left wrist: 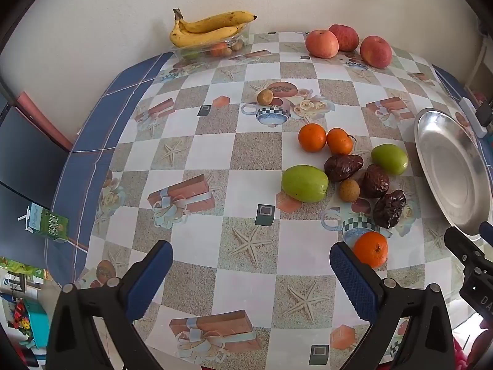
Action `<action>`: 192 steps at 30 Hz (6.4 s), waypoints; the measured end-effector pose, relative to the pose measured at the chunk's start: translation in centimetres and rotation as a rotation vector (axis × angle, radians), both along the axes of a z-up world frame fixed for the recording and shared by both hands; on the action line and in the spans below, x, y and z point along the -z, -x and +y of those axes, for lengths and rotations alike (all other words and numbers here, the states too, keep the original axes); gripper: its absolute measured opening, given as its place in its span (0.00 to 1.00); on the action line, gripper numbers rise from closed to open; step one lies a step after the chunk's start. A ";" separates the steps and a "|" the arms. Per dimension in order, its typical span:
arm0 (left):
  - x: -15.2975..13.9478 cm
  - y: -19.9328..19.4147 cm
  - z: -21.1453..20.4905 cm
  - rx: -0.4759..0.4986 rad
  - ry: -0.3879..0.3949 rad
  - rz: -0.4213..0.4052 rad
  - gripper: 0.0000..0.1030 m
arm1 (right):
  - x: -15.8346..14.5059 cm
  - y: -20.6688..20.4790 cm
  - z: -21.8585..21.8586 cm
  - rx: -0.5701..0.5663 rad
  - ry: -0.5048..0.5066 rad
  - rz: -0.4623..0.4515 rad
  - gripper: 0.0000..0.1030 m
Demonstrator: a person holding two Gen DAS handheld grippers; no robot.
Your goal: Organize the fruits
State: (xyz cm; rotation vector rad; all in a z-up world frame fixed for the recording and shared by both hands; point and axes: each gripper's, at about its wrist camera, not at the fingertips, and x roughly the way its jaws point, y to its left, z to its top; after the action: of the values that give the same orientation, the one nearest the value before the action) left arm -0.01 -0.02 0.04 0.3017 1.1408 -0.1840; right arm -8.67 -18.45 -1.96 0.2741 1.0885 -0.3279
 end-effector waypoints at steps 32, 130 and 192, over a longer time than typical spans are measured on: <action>0.4 -0.2 1.0 -0.005 -0.003 0.001 1.00 | 0.1 -0.1 0.1 0.000 -0.001 0.003 0.85; 3.3 -7.9 -1.6 -0.033 0.205 0.080 1.00 | 2.4 -6.2 4.2 -0.124 -0.172 0.048 0.85; 0.7 -7.7 -1.7 -0.071 0.299 0.037 0.53 | -2.5 -8.2 0.0 0.013 -0.135 -0.073 0.38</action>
State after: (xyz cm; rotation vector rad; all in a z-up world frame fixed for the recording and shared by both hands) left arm 7.68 -1.69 -0.69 -0.0066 1.1414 -0.2948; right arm -0.49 -18.47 0.57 0.4105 1.0389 -0.2542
